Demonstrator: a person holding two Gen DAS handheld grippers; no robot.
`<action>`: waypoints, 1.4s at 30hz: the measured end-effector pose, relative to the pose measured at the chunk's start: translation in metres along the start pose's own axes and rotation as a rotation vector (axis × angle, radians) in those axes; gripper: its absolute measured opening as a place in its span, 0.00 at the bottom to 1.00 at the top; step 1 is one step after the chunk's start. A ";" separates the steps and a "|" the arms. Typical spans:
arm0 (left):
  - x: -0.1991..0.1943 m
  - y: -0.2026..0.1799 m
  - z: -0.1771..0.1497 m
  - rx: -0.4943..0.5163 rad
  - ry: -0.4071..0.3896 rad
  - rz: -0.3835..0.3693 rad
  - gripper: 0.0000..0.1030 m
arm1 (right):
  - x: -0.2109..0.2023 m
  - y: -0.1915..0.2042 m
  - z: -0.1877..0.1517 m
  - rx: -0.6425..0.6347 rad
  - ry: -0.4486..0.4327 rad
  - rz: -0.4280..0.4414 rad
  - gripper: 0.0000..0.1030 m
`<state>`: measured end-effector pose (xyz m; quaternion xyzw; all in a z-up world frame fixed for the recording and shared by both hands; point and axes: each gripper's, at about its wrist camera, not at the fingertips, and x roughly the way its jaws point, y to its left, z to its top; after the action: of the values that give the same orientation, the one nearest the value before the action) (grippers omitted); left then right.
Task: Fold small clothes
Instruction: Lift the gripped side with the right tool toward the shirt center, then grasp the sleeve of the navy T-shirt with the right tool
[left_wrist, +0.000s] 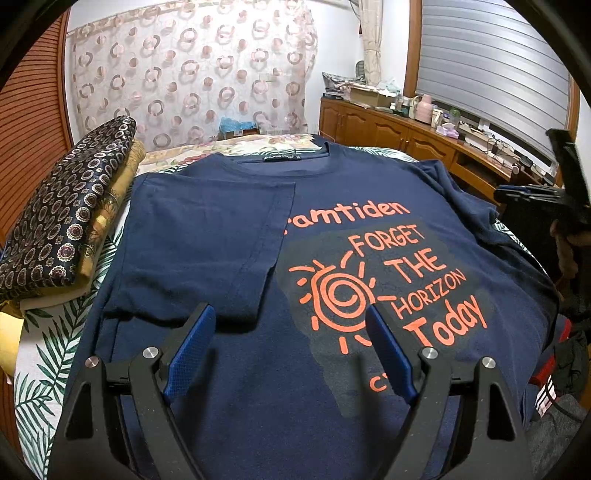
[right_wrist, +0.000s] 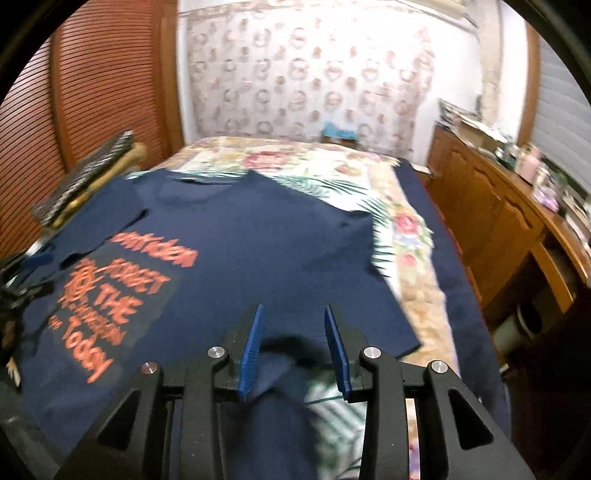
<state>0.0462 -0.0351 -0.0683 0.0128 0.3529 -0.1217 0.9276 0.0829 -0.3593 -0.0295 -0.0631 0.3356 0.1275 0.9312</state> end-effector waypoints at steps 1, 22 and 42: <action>0.000 0.000 0.000 0.000 0.000 -0.001 0.81 | 0.006 -0.006 0.000 0.011 0.011 -0.011 0.34; 0.001 -0.001 -0.001 0.005 0.000 -0.002 0.81 | 0.058 -0.055 -0.010 0.235 0.128 0.012 0.44; -0.002 0.000 0.001 -0.009 -0.004 -0.008 0.81 | 0.042 0.086 0.080 -0.133 -0.038 0.187 0.04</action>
<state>0.0454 -0.0346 -0.0660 0.0072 0.3514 -0.1238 0.9280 0.1386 -0.2519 0.0019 -0.0908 0.3130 0.2372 0.9152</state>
